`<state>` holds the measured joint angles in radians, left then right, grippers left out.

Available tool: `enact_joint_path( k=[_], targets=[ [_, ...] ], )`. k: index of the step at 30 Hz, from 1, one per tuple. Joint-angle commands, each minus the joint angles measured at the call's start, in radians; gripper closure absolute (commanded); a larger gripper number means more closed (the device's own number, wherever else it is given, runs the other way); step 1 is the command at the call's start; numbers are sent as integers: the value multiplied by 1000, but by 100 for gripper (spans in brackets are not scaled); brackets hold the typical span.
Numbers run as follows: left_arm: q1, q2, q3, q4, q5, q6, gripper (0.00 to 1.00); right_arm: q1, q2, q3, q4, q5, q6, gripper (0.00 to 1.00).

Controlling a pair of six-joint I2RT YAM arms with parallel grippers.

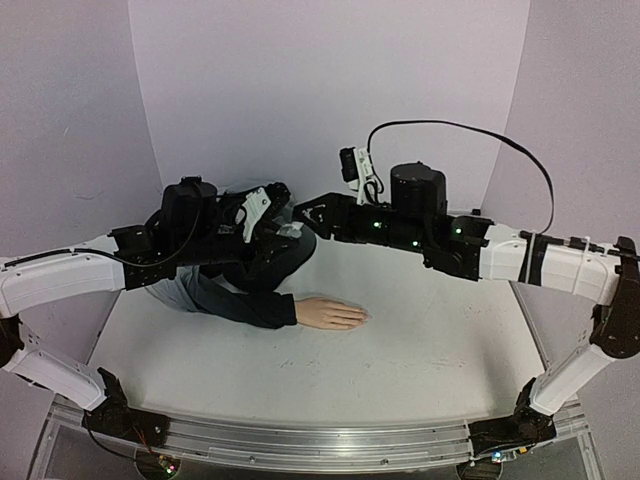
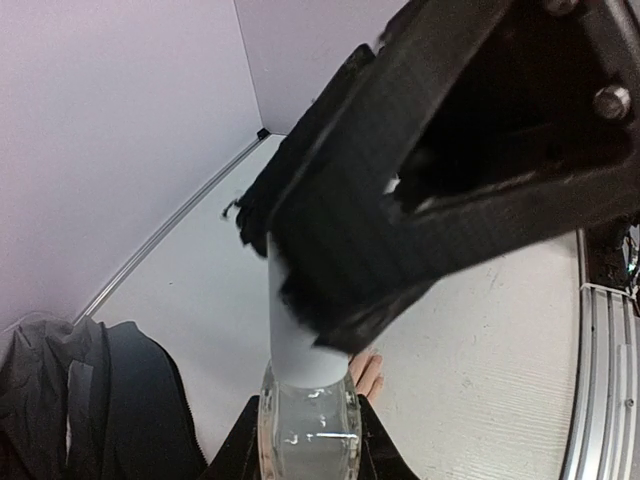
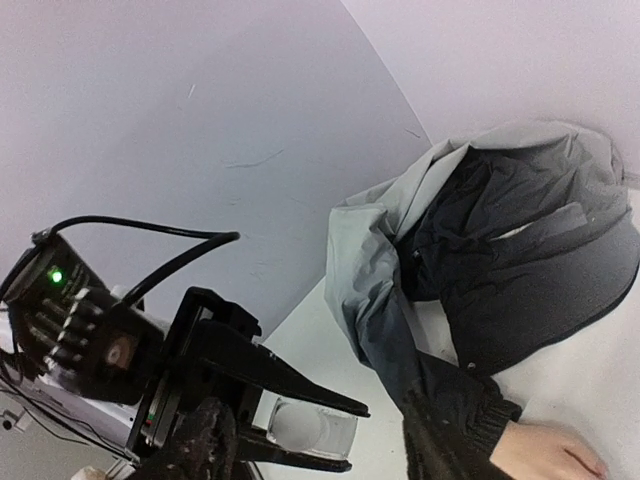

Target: Paint the nails

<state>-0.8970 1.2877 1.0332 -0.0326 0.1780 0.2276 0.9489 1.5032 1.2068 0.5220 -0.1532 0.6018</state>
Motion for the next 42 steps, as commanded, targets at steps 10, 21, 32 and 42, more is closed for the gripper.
enact_joint_path(
  k=[10, 21, 32, 42],
  targets=[
    [-16, -36, 2, 57, -20, 20, 100, 20, 114, 107, 62, -8, 41, 100],
    [-1, 0, 75, 57, 1122, -71, 100, 22, -5, -83, 225, -823, -374, 100],
    [9, -75, 14, 58, 498, -4, 100, 22, -170, -171, 196, -250, -270, 29],
    [6, -82, -2, 57, 95, 30, 100, 22, -129, -52, 29, 35, -15, 2]
  ],
)
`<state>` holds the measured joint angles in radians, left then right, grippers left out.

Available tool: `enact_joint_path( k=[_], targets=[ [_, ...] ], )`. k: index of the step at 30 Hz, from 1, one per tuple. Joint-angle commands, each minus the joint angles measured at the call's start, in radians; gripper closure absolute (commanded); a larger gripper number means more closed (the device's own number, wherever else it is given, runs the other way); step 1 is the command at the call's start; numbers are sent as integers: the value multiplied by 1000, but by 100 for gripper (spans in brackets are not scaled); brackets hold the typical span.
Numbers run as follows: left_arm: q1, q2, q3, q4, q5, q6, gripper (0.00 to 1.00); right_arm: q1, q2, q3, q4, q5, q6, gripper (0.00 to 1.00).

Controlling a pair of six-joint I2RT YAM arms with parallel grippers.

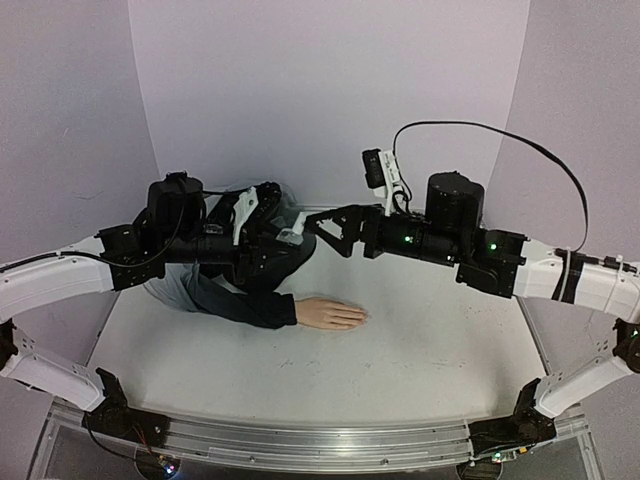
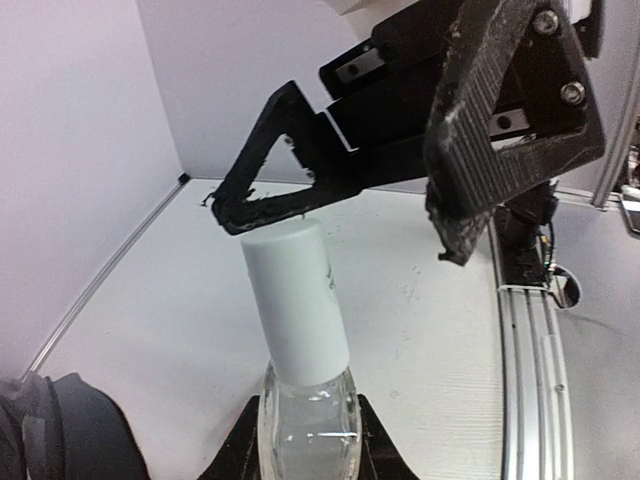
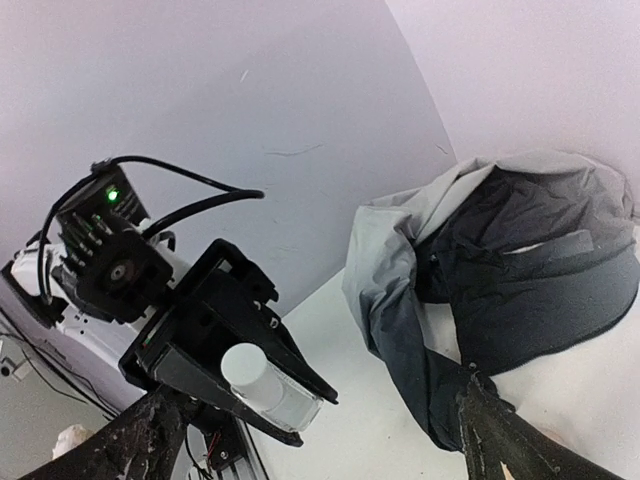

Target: Paint the nails

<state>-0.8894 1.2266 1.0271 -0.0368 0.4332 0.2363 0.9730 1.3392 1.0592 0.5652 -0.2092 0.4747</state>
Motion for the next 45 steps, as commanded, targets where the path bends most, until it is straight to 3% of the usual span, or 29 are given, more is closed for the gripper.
enact_joint_path(
  k=[1, 6, 13, 19, 23, 26, 29, 34, 35, 36, 37, 38, 41, 43, 45],
  targets=[
    [-2, -17, 6, 61, -175, 18, 100, -2, 59, 129, -21, 76, 120, 4],
    [-3, -11, 7, 61, -220, 18, 100, -1, 177, 228, -33, 33, 156, 20],
    [-6, -6, 6, 58, -222, 22, 100, -2, 245, 285, -29, 37, 170, 69],
    [-6, -1, 8, 57, -220, 13, 100, -1, 244, 282, -31, 41, 154, 99],
    [2, 2, 17, 56, -121, -21, 100, -1, 226, 262, -16, -61, 14, 100],
    [28, -27, 12, 58, 226, -15, 100, -1, 175, 184, 65, -503, -286, 100],
    [45, -32, 29, 58, 509, -24, 100, -2, 129, 140, 59, -575, -346, 100],
    [50, -20, 34, 58, 498, -35, 100, -2, 134, 145, 35, -578, -323, 100],
    [50, -20, 31, 58, 482, -32, 100, -1, 129, 137, 42, -555, -313, 100],
    [50, -20, 30, 58, 455, -29, 100, -1, 118, 131, 41, -491, -300, 85],
    [50, -15, 33, 58, 410, -34, 100, -1, 107, 127, 41, -434, -275, 61],
    [50, -10, 36, 58, 344, -42, 100, -1, 93, 121, 41, -374, -245, 43],
    [49, -10, 28, 57, 119, -31, 100, -1, 51, 119, 6, -135, -87, 12],
    [48, -12, 21, 57, -41, -18, 100, -1, 33, 133, -50, -8, 24, 3],
    [47, -16, 20, 55, -163, -23, 100, -1, 26, 132, -62, 34, 104, 2]
  ],
)
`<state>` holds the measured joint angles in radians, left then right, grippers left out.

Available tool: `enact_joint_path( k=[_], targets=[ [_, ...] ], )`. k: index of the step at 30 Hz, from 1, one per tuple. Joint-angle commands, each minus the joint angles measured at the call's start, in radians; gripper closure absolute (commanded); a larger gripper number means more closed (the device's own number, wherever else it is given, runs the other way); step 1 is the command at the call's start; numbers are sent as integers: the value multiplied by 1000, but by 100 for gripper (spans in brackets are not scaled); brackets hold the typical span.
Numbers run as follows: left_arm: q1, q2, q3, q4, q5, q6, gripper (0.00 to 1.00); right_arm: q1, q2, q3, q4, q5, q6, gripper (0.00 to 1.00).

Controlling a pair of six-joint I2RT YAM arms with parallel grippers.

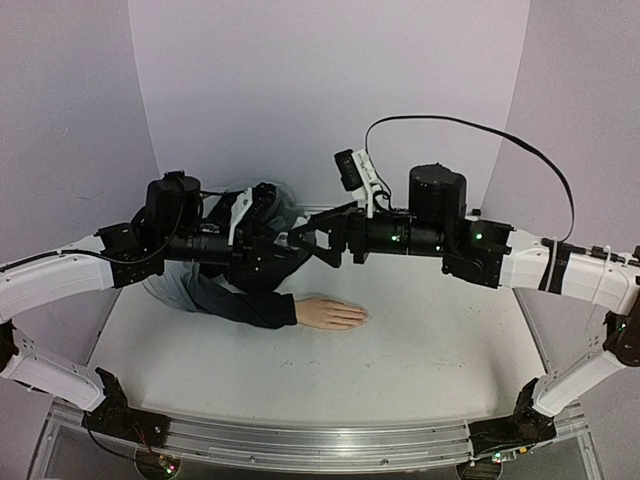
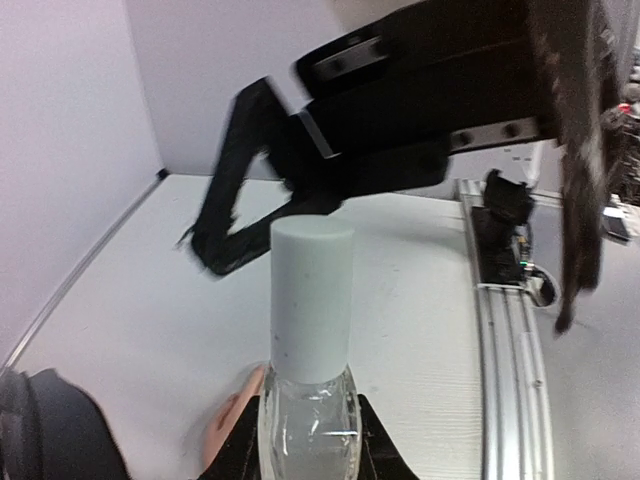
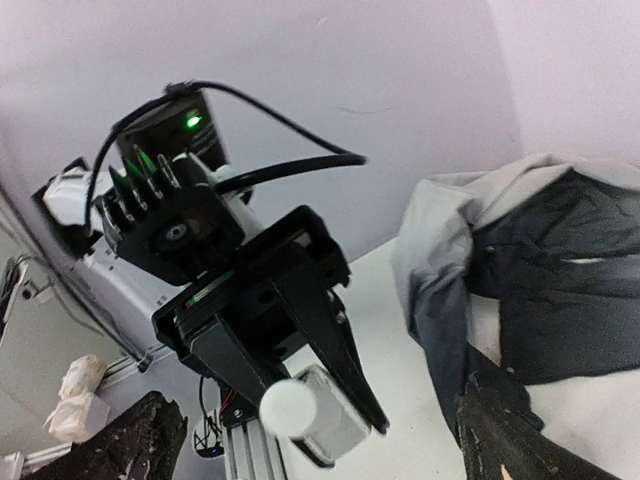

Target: Paint the nails

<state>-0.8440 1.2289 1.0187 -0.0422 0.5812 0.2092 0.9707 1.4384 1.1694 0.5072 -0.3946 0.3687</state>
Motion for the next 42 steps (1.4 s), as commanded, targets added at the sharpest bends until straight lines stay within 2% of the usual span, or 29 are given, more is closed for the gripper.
enact_joint_path(
  k=[1, 4, 10, 21, 25, 28, 30, 32, 34, 35, 38, 42],
  targets=[
    [2, -22, 25, 61, -343, 8, 100, 1, -70, 26, -9, 234, 245, 2],
    [2, -25, 25, 61, -376, 14, 100, 1, -43, 68, -30, 255, 293, 3],
    [0, -26, 25, 61, -379, 5, 100, 2, 63, 187, -52, 243, 284, 15],
    [-1, -34, 22, 60, -378, 8, 100, 1, 187, 301, -55, 255, 255, 52],
    [-2, -37, 26, 61, -362, -1, 100, 1, 209, 318, -48, 233, 239, 60],
    [-1, -45, 25, 61, -344, -7, 100, 1, 223, 329, -47, 207, 209, 75],
    [-1, -52, 24, 61, -322, -16, 100, 1, 217, 315, -38, 190, 179, 99],
    [0, -60, 23, 62, -258, -20, 100, 1, 202, 287, 10, 88, 79, 100],
    [2, -75, 20, 62, -126, -7, 100, 2, 167, 228, 83, -176, -110, 100],
    [2, -80, 22, 63, -56, -2, 100, 3, 132, 164, 137, -258, -164, 100],
    [2, -80, 26, 64, 141, 1, 100, -1, 59, 35, 205, -320, -226, 100],
    [2, -74, 31, 64, 192, -1, 100, -2, 59, 48, 164, -328, -207, 100]
  ],
)
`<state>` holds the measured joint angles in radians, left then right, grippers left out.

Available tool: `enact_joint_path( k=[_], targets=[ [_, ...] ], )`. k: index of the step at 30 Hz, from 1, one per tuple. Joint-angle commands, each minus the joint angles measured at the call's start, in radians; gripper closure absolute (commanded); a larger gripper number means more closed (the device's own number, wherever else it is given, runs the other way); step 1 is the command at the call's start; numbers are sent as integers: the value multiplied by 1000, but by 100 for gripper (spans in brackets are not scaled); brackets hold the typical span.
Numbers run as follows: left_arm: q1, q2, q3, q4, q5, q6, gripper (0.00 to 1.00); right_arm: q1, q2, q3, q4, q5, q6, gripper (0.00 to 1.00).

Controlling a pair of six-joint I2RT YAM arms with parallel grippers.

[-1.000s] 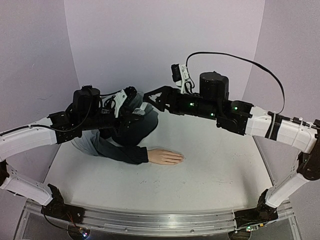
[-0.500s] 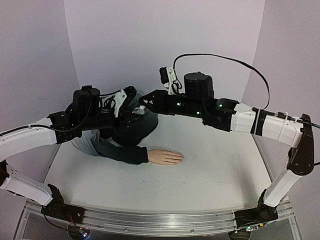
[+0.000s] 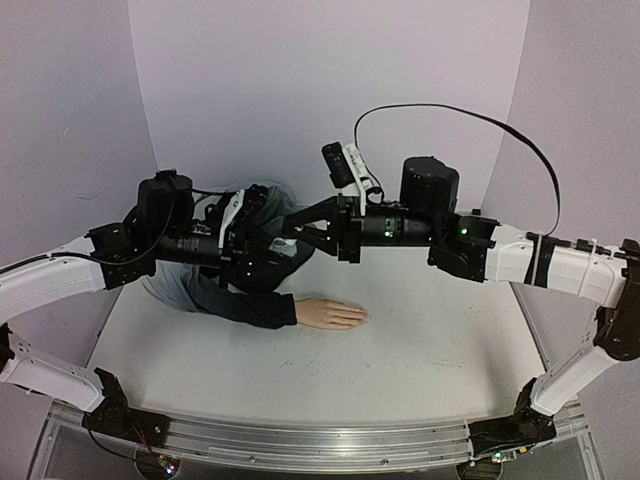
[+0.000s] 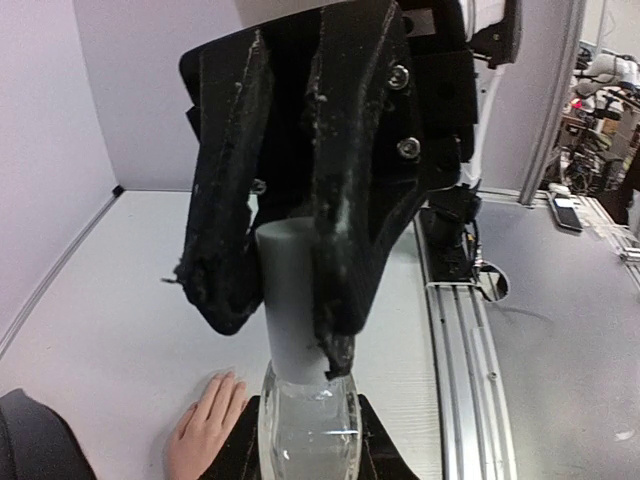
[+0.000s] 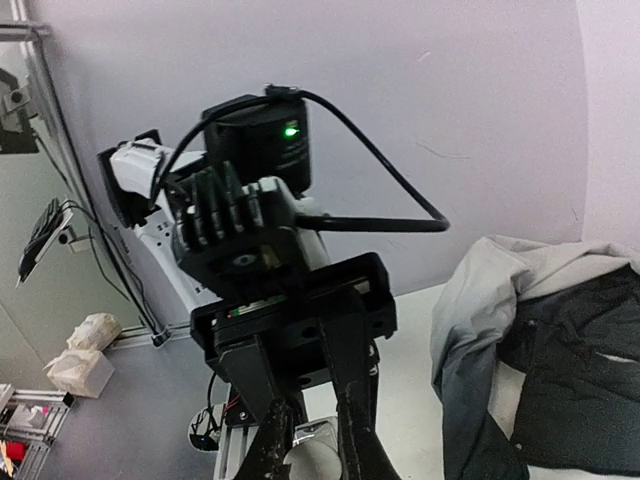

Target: Paint the nails

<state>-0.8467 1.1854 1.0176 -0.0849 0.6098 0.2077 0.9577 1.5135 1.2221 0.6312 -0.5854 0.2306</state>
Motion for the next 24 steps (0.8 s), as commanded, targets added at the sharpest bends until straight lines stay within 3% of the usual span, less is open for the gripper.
enact_joint_path(
  k=[1, 2, 3, 6, 8, 13, 20, 24],
  targets=[
    [5, -27, 32, 106, 161, 0, 100, 11, -15, -5, 37, -114, -54, 100],
    [5, -26, 31, 106, 150, 3, 100, 11, -16, -9, 34, -84, -30, 91],
    [5, -25, 30, 106, 129, 4, 100, 11, -21, -8, 28, -50, -6, 66],
    [5, -24, 25, 105, 5, 24, 100, 10, -47, 27, -89, 171, 104, 23],
    [4, -25, 15, 104, -89, 41, 100, 10, -63, 62, -208, 295, 182, 6],
    [1, -13, 12, 95, -210, 70, 100, 10, -81, 126, -374, 372, 320, 2],
    [-4, 13, 18, 91, -249, 81, 100, 11, -20, 232, -485, 352, 323, 2],
    [-10, 26, 26, 66, -290, 86, 100, 10, 37, 287, -497, 343, 340, 11]
  ],
)
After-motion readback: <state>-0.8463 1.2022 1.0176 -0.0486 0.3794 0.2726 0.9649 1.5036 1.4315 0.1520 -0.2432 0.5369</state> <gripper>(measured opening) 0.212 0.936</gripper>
